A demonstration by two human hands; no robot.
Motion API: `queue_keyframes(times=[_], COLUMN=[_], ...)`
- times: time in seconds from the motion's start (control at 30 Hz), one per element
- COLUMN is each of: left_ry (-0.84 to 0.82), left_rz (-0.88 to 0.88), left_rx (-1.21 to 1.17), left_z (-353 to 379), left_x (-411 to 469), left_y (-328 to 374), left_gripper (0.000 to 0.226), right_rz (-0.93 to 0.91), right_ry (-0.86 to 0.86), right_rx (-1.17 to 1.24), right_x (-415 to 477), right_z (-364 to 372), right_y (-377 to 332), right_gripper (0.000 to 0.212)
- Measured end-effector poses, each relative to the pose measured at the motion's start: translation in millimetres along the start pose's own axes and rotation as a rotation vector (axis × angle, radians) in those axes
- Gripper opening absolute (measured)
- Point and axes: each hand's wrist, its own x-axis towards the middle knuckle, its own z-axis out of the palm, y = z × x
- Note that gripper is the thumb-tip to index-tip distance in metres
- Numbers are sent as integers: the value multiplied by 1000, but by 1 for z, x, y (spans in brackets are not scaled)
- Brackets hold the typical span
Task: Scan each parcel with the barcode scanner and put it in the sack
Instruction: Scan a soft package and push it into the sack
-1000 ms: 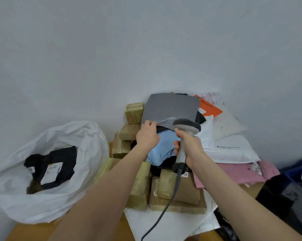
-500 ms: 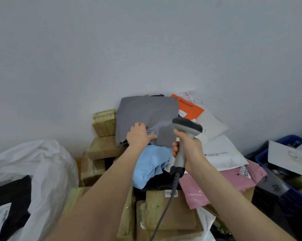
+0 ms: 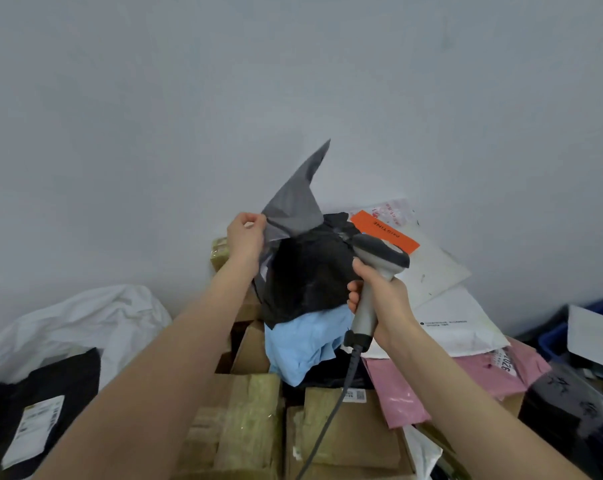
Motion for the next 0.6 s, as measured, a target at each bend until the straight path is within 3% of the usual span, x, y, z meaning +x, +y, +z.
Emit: queue_keyframes(times=[0.1, 0.17, 0.33, 0.47, 0.6], left_ry=[-112, -226, -263, -235, -264], left_rz=[-198, -311, -440, -553, -598], left_rx=[-398, -542, -625, -595, -677], left_z=[-28, -45, -67, -79, -108], left_x=[-10, -21, -65, -92, -91], left_y=[23, 26, 7, -30, -66], left_gripper=[15, 19, 41, 31, 71], right_rz=[-27, -37, 0, 37, -30], right_ry=[-26, -38, -60, 33, 150], right_rx=[20, 22, -24, -24, -197], right_x=[-6, -9, -11, -9, -6], right_z=[3, 4, 3, 4, 0], right_y=[-2, 0, 13, 37, 52], right_gripper=[14, 21, 29, 29, 38])
